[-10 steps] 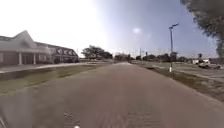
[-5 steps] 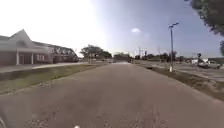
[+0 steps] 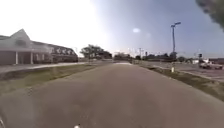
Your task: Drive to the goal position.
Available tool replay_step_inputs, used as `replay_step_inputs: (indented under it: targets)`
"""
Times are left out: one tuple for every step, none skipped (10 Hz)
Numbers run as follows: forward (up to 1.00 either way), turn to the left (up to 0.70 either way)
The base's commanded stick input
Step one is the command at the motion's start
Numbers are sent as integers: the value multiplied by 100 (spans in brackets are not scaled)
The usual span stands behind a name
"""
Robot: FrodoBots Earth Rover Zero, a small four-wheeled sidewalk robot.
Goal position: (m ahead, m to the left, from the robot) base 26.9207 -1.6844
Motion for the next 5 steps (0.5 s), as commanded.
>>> replay_step_inputs:
  targets:
    - [100,-1]
    - [100,-1]
    - [100,-9]
    - [100,-34]
    - [100,-23]
